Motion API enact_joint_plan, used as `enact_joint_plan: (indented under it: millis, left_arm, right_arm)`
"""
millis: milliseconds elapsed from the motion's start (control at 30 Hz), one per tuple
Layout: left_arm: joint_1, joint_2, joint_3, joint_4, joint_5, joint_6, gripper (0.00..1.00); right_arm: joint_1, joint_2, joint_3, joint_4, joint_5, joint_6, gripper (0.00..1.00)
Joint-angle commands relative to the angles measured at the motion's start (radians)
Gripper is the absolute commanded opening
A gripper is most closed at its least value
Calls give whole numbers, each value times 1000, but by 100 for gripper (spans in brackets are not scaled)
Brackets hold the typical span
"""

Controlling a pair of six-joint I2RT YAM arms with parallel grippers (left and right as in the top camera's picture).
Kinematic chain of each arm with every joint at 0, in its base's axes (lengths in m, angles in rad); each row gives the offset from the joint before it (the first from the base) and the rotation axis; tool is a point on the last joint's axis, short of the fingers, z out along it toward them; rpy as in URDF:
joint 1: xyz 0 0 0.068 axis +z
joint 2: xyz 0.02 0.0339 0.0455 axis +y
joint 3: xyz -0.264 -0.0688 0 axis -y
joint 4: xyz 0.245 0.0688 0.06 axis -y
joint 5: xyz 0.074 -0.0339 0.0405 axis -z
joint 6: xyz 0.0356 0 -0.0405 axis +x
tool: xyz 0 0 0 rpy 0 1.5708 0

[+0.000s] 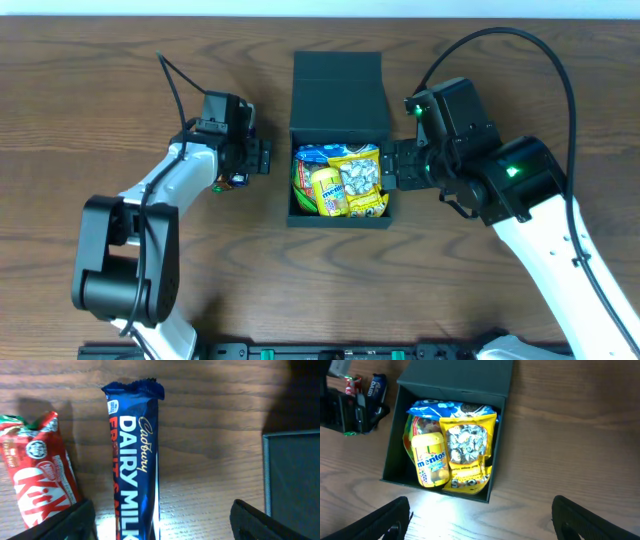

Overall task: Pack container
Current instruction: 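Reach the left gripper to the blue Dairy Milk bar and grasp it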

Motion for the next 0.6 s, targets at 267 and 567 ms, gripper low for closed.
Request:
enact_joint_plan:
  millis: [267, 567]
  left_arm:
    - [3, 39, 5, 22, -6, 5, 67]
    - [3, 39, 5, 22, -63, 0, 61]
  right_arm:
    - [-18, -11, 8, -4, 14, -18, 90]
    - [-18, -11, 8, -4, 13, -18, 90]
